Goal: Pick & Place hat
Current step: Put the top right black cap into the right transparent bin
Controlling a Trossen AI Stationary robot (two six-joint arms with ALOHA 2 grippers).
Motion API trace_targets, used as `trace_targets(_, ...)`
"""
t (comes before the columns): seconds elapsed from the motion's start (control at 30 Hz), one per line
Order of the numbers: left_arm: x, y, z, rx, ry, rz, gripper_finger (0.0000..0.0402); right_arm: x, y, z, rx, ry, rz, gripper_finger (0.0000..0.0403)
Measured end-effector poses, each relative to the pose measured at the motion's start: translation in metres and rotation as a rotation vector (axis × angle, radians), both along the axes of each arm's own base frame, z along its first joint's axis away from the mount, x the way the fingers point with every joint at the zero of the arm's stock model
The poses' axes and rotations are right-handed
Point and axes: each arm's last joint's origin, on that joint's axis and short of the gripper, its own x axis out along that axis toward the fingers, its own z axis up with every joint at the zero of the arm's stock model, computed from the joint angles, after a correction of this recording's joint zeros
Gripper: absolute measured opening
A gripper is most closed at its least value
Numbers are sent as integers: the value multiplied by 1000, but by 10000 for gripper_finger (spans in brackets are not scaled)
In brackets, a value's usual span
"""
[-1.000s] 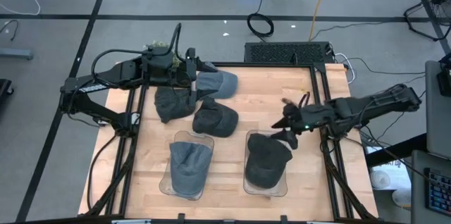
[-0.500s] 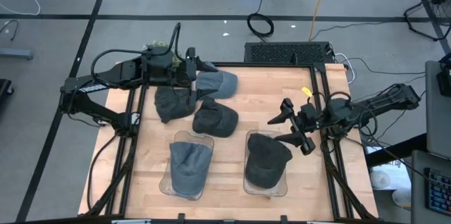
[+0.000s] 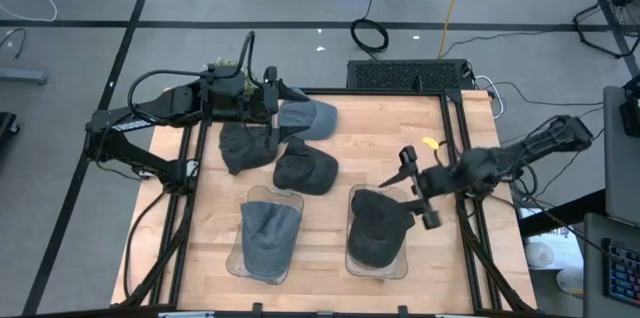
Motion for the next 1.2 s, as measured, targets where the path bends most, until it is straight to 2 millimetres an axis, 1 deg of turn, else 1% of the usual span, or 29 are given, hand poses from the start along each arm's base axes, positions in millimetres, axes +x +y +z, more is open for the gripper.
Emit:
trace_targets(0.03,0,0,0,-1,0,0,306,2,5,2,-35,68,-56,181)
trace_targets(0.1,0,0,0,-2,0,1,306,5,16,5,-110,213,-153,120)
trace_targets(0.17,0,0,0,-2,0,1,306,3,31,6,-172,361,-143,45)
trace_targets(0.2,0,0,0,-1,0,1,306,2,38,7,-188,438,-118,24)
trace_targets(0.23,0,0,0,0,0,0,306,-1,44,7,-187,519,-93,15)
trace_targets(0.3,0,0,0,1,0,0,306,-8,55,3,-151,684,-63,8)
trace_targets(0.33,0,0,0,-1,0,0,306,-12,59,-3,-125,755,-72,4)
trace_targets(0.43,0,0,0,-2,0,1,306,-20,68,-26,-51,916,-151,1)
trace_targets(0.53,0,0,0,-2,0,1,306,-22,73,-51,24,1001,-201,1)
trace_targets(0.6,0,0,0,-2,0,1,306,-22,73,-70,44,1049,-245,0)
trace_targets(0.67,0,0,0,-2,0,1,306,-22,71,-84,54,1095,-270,0)
trace_targets(0.77,0,0,0,-3,0,1,306,-19,67,-96,90,1138,-275,0)
trace_targets(0.9,0,0,0,-3,0,1,306,-13,63,-104,85,1183,-253,0)
trace_targets(1.03,0,0,0,-3,0,1,306,-7,59,-111,20,1206,-276,0)
trace_targets(1.2,0,0,0,-4,0,1,306,4,51,-119,-105,1198,-317,0)
